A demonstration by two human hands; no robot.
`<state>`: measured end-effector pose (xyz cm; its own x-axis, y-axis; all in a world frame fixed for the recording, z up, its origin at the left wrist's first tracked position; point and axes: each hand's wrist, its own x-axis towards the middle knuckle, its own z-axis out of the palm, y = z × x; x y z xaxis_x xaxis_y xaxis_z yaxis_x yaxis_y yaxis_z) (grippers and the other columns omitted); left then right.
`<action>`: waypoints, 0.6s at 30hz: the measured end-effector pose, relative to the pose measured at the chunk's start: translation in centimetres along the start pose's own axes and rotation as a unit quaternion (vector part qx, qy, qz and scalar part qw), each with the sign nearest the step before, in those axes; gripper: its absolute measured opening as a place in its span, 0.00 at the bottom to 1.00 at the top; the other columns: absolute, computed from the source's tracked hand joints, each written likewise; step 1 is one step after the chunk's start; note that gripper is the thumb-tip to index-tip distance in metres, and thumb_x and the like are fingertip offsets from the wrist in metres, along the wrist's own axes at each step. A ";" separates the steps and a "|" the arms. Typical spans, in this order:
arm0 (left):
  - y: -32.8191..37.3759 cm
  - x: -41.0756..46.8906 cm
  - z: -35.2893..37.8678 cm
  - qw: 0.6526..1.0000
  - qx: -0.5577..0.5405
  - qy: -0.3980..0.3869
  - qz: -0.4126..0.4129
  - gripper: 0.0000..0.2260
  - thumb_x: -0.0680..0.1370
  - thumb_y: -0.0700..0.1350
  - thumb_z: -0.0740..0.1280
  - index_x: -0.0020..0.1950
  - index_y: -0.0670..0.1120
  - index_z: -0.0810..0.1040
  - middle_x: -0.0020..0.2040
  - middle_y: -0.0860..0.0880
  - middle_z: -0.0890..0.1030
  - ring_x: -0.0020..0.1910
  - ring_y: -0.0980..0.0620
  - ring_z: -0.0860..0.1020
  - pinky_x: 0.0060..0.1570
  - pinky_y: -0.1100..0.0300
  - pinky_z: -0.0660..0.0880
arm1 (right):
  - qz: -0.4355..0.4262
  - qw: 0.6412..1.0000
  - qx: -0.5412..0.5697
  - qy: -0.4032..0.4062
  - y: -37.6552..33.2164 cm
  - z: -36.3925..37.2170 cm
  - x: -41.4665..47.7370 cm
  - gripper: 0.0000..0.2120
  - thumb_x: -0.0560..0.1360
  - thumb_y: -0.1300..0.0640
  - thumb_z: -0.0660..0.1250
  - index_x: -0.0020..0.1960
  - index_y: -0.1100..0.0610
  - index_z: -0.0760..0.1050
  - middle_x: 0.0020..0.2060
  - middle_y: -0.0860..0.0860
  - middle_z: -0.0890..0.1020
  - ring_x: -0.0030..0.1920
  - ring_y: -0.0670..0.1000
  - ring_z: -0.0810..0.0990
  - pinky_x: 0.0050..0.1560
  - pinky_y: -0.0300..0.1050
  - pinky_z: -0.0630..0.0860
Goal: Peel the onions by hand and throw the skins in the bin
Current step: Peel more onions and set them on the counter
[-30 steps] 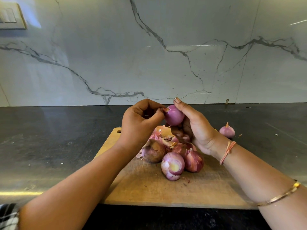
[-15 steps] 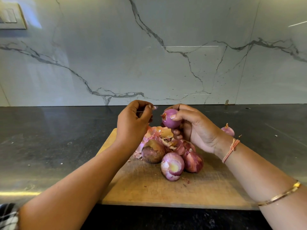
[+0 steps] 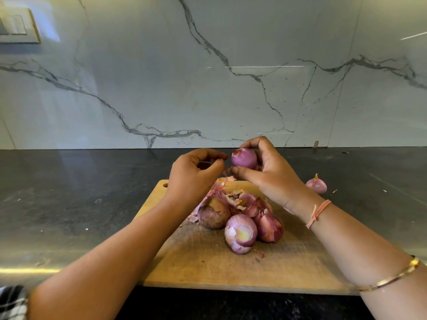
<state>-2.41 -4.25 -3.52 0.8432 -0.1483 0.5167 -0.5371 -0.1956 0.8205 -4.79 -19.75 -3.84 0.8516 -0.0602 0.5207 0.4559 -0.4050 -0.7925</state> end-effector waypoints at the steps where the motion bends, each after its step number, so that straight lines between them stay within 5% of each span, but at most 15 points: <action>1: 0.1 -0.1 0.1 1.000 -0.015 -0.001 0.004 0.09 0.75 0.41 0.69 0.42 0.56 0.82 0.38 0.54 0.84 0.39 0.56 0.82 0.47 0.55 0.81 | -0.010 1.000 -0.015 0.001 -0.1 0.0 -0.1 0.18 0.70 0.59 0.75 0.53 0.50 0.69 0.50 0.51 0.79 0.50 0.50 0.80 0.54 0.48 0.79; 10: 0.1 -0.4 0.7 0.996 -0.094 0.006 -0.001 0.05 0.75 0.40 0.70 0.43 0.48 0.84 0.38 0.51 0.85 0.38 0.58 0.82 0.41 0.64 0.79 | -0.092 0.984 -0.154 0.008 -0.7 0.4 -0.7 0.21 0.70 0.56 0.76 0.51 0.55 0.64 0.41 0.49 0.78 0.38 0.46 0.78 0.34 0.34 0.74; 18: 0.6 -0.4 1.6 0.982 -0.171 0.047 -0.065 0.11 0.73 0.34 0.68 0.32 0.46 0.79 0.27 0.55 0.80 0.29 0.62 0.76 0.31 0.69 0.72 | -0.121 0.967 -0.224 0.025 -0.9 1.0 -0.8 0.20 0.71 0.54 0.74 0.47 0.55 0.61 0.34 0.46 0.74 0.32 0.47 0.74 0.30 0.41 0.66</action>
<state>-3.12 -5.86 -3.65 0.9112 -0.0510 0.4088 -0.3996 0.1315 0.9072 -5.60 -18.41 -3.82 0.7150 0.0466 0.6976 0.4732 -0.7667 -0.4339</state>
